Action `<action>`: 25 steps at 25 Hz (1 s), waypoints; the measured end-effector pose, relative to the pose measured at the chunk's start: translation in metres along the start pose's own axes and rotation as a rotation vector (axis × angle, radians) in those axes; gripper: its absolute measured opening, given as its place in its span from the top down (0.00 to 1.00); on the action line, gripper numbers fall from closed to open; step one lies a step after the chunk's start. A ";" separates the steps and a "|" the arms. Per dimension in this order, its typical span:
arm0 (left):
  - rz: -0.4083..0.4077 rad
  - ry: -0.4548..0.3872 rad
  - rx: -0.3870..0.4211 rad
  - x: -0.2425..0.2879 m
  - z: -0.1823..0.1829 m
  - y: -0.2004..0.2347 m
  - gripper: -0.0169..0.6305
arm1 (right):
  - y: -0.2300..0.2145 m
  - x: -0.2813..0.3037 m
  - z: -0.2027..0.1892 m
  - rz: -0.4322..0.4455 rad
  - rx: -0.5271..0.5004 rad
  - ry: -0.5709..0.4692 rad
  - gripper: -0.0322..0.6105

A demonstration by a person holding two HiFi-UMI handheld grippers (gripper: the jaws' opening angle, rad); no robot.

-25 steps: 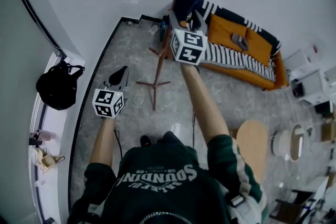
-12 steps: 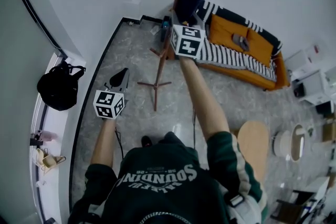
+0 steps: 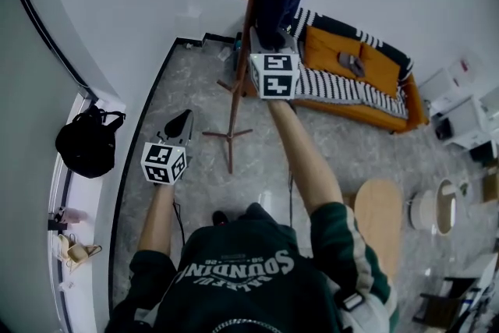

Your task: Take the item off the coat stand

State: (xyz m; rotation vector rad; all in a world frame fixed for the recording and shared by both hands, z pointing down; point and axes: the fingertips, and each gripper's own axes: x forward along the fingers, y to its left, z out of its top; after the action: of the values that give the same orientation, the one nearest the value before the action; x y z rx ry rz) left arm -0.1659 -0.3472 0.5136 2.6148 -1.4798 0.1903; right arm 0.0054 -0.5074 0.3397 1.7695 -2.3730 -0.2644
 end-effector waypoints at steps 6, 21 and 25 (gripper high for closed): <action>-0.011 -0.004 0.008 0.001 0.002 -0.003 0.97 | 0.005 -0.011 0.010 0.028 -0.023 -0.007 0.79; -0.042 -0.007 0.017 0.009 0.007 -0.016 0.97 | -0.027 -0.038 0.040 -0.035 -0.119 -0.070 0.80; -0.060 -0.006 0.023 0.015 0.009 -0.022 0.97 | -0.039 -0.047 0.047 -0.060 -0.136 -0.087 0.80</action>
State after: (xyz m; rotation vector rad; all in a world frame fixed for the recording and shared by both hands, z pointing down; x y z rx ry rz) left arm -0.1390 -0.3500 0.5066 2.6761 -1.4066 0.1945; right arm 0.0435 -0.4709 0.2833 1.8021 -2.3003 -0.5084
